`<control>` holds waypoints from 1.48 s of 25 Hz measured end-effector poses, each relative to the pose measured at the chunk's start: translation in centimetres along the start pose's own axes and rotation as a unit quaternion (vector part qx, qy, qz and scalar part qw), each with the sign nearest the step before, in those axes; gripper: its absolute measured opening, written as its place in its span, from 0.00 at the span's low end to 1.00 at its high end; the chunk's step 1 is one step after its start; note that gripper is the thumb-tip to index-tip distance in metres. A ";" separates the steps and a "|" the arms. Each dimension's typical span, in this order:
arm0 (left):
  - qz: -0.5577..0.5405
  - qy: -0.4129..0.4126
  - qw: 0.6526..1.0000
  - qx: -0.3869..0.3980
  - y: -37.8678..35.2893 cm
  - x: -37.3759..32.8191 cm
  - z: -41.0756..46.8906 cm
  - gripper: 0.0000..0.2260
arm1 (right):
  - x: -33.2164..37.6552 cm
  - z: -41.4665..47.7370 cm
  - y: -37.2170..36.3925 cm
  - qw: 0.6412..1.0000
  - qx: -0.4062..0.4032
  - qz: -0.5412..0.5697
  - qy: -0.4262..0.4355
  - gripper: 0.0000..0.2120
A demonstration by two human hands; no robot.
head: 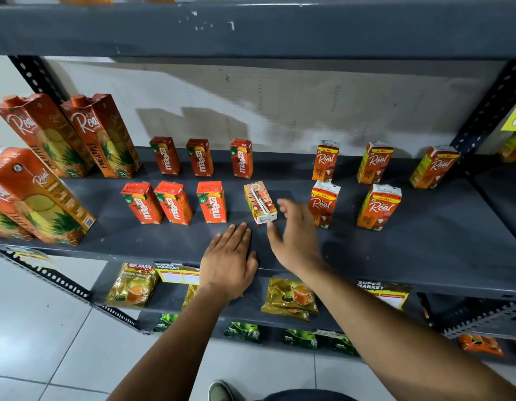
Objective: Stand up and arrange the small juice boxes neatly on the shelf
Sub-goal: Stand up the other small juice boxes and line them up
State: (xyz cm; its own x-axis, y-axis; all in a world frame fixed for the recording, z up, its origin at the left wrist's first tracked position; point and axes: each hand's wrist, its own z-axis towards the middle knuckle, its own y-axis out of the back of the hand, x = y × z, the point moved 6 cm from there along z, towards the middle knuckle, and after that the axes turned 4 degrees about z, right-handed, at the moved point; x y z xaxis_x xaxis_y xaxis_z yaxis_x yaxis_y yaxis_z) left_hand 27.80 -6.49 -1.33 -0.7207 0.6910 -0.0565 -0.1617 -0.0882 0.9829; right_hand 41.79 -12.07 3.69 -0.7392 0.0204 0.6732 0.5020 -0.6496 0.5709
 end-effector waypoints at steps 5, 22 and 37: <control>-0.010 -0.006 1.000 0.004 0.3 -0.1 -0.1 0.27 | -1.0 5.3 -4.9 0.977 0.107 -0.123 -0.135 0.29; -0.067 0.009 0.998 -0.002 0.6 -2.7 0.6 0.27 | -6.7 -5.7 17.6 0.989 0.051 -0.136 -0.025 0.31; -0.014 0.030 0.999 0.029 -1.5 -11.2 2.2 0.28 | -13.2 2.3 22.8 0.873 0.294 -0.380 0.084 0.31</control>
State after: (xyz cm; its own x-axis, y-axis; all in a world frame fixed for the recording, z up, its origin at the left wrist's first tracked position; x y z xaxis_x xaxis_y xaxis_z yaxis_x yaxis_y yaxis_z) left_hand 37.59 -12.57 -1.74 -0.7553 0.6489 -0.0919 -0.1432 -0.0266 0.9893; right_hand 64.00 -25.42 8.89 -0.9897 0.1313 -0.0562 -0.0559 0.0063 0.9984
